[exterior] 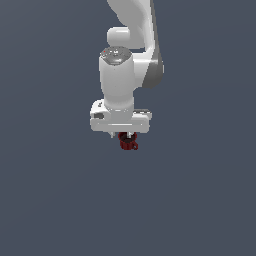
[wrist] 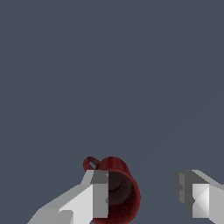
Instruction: Pick up the object and move it to a goal position.
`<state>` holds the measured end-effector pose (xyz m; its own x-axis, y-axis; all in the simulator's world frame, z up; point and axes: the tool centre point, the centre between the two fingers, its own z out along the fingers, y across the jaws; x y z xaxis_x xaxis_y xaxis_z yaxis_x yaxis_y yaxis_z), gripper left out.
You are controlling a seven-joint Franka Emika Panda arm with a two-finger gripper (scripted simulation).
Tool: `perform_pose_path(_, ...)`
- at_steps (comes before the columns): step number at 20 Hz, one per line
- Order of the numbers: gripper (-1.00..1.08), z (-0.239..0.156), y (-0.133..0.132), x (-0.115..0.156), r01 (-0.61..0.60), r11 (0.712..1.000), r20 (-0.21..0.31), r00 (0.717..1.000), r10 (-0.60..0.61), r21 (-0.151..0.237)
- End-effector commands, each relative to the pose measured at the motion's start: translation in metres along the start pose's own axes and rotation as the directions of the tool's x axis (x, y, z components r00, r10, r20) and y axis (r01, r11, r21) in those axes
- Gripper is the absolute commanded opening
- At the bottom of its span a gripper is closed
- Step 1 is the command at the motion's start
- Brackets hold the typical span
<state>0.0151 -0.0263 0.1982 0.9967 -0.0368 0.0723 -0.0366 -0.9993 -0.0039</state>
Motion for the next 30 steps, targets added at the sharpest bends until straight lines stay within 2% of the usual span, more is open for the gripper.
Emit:
perform_pose_path(1, 0.28, 0.0, 0.0, 0.0, 0.0, 1.0, 0.001, 1.0, 0.0, 0.0)
perform_pose_path(9, 0.28, 0.012, -0.007, -0.005, -0.003, 1.0, 0.063, 0.998, 0.003, -0.003)
perform_pose_path(17, 0.28, 0.037, -0.022, -0.018, -0.008, 1.0, 0.202, 0.979, 0.012, -0.017)
perform_pose_path(22, 0.28, 0.056, -0.034, -0.032, -0.011, 0.999, 0.321, 0.947, 0.023, -0.039)
perform_pose_path(30, 0.28, 0.08, -0.051, -0.055, -0.006, 0.996, 0.487, 0.872, 0.048, -0.087)
